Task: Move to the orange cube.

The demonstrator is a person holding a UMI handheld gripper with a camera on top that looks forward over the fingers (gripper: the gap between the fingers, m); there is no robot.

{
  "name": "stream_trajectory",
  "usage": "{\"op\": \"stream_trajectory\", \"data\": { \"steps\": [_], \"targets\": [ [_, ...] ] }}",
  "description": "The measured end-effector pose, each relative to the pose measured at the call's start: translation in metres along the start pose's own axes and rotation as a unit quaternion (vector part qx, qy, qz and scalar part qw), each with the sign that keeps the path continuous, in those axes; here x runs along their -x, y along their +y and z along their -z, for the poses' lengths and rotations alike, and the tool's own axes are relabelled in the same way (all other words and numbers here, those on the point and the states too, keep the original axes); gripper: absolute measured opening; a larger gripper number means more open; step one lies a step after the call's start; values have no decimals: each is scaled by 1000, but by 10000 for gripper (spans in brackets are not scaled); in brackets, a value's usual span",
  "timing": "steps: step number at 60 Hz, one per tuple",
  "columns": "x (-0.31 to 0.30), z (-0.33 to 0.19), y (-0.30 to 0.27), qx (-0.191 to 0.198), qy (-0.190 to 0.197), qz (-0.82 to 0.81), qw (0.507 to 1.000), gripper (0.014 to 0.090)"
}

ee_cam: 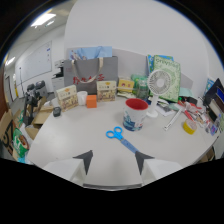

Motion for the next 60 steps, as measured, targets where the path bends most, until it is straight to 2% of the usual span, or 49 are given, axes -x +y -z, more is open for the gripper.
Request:
{"op": "stream_trajectory", "data": {
  "steps": [33,46,60],
  "targets": [
    [76,1,-12,-14,-6,-13,1000,842],
    [83,-37,-33,-16,-9,-5,1000,841],
    [85,-105,-63,-8,-24,4,1000,841]
  ]
}}
